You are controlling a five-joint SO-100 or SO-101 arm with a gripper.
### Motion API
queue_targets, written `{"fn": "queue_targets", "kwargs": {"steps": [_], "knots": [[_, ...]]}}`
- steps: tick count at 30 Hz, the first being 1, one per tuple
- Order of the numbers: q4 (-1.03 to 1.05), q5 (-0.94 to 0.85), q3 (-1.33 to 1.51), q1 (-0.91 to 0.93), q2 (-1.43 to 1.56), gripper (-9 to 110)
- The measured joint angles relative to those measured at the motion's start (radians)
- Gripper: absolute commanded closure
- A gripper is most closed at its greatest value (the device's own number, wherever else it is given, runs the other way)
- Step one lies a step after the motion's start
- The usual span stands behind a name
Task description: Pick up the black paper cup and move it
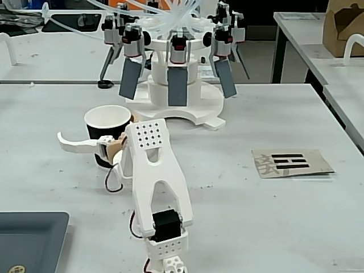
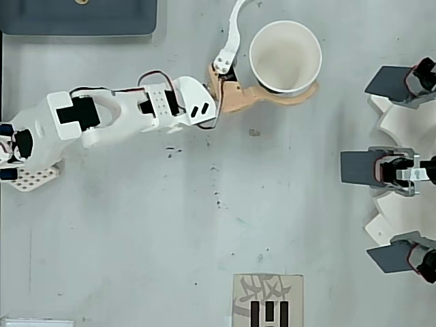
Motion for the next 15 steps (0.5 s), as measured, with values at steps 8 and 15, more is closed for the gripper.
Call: {"fn": "queue_targets", "kwargs": {"steps": [8, 15], "knots": [[0.0, 0.0, 0.0, -0.008, 0.0, 64], [0.0, 0.006, 0.0, -0.008, -0.009, 71]]}}
